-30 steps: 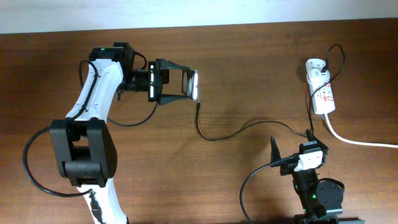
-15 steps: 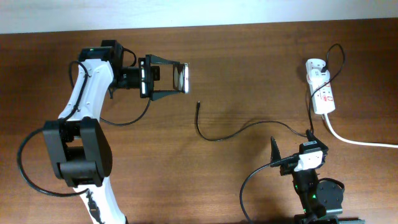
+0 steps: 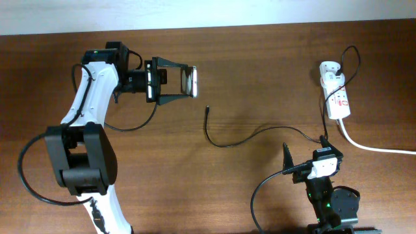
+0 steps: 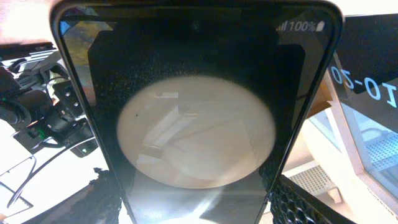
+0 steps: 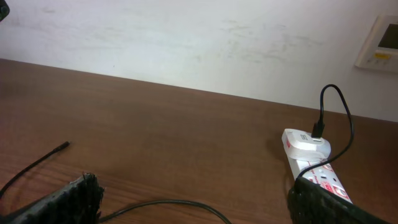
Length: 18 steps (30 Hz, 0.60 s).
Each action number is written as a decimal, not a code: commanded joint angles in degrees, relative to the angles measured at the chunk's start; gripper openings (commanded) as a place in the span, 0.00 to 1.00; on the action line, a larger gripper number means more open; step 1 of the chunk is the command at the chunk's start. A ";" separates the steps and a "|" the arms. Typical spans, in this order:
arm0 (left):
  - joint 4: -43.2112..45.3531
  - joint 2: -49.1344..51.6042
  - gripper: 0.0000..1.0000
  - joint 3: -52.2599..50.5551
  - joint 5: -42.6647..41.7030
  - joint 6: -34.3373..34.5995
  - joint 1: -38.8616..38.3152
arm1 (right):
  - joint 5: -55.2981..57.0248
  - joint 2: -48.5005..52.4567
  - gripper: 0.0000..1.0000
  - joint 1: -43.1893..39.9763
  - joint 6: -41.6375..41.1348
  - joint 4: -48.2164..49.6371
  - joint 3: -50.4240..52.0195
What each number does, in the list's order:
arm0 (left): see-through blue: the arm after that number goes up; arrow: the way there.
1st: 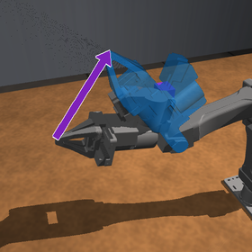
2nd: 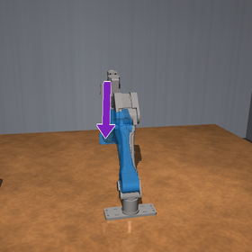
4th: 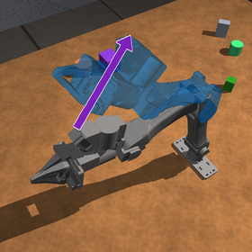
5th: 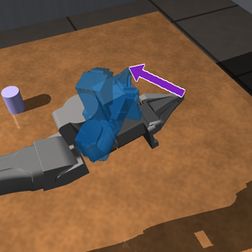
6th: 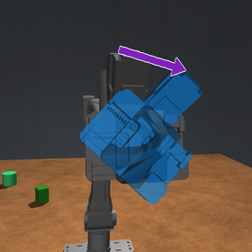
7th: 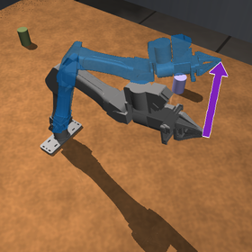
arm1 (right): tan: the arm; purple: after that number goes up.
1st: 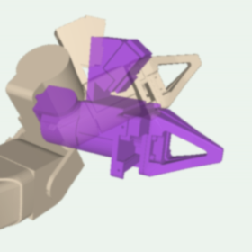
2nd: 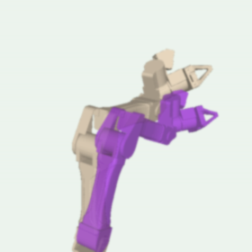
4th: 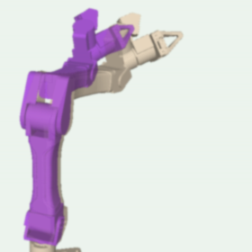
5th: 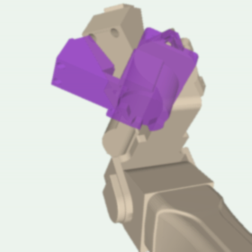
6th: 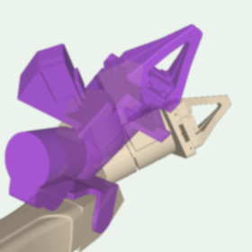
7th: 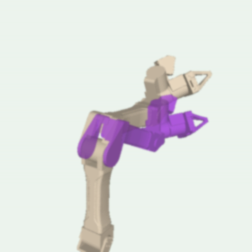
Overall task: Plug charger to phone and switch on socket
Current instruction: 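Move the right gripper from the power strip toward the cable end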
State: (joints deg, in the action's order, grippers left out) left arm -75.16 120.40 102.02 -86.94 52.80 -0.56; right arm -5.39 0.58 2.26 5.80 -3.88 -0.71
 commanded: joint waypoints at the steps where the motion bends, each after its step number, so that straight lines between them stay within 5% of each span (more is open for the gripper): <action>1: 0.09 -2.14 0.00 1.64 -1.77 0.31 0.09 | 0.07 -0.37 0.99 0.35 -0.24 -0.22 0.39; 18: 0.09 -2.14 0.00 1.64 -1.77 0.33 0.09 | -2.99 -0.37 0.99 0.35 -5.44 4.28 -1.79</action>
State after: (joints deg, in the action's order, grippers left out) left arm -75.13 120.40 102.02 -86.74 52.77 -0.56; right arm -7.18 0.58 2.26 2.59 0.10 -0.64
